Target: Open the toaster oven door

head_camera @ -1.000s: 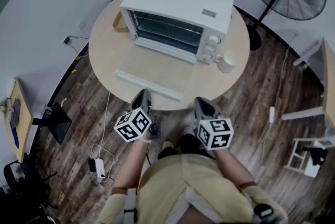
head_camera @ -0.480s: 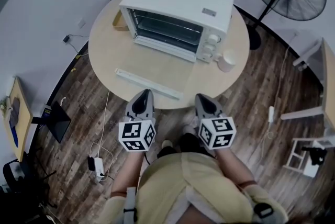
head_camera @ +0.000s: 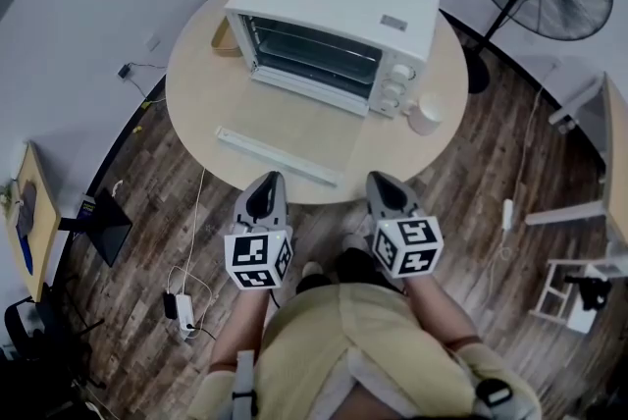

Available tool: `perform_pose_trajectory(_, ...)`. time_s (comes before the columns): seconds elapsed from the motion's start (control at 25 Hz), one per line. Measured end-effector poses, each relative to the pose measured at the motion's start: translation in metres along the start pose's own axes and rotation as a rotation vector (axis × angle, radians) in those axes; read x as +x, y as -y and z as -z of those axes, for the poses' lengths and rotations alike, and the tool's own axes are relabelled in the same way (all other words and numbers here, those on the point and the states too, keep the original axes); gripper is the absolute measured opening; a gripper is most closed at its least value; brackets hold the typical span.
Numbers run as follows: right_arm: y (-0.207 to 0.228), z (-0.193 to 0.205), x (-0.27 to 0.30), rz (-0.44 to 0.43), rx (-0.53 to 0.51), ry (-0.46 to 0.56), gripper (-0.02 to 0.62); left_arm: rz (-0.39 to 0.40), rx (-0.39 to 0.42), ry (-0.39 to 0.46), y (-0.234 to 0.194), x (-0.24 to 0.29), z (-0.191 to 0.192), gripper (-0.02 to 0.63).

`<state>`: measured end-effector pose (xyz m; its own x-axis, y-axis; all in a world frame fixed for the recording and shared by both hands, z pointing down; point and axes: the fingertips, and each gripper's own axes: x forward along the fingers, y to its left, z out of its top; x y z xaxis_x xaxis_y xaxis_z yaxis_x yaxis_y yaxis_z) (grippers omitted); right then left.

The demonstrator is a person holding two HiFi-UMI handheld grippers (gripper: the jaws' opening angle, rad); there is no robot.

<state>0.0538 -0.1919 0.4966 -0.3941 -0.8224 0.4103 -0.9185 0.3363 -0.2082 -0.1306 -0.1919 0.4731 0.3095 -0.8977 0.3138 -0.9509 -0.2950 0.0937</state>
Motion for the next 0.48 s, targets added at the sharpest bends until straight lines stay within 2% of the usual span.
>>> perform_pose_trajectory(0.16, -0.0008, 0.0005, 0.0026, -0.005, -0.002, -0.002, 0.002, -0.005, 0.047, -0.009, 0.0019, -0.0004, 0.0016, 0.018)
perform_pose_trajectory(0.48, -0.0024, -0.0024, 0.0035, -0.018, -0.020, -0.001, 0.002, 0.001, 0.036, -0.031, 0.0021, -0.0005, 0.0067, 0.018)
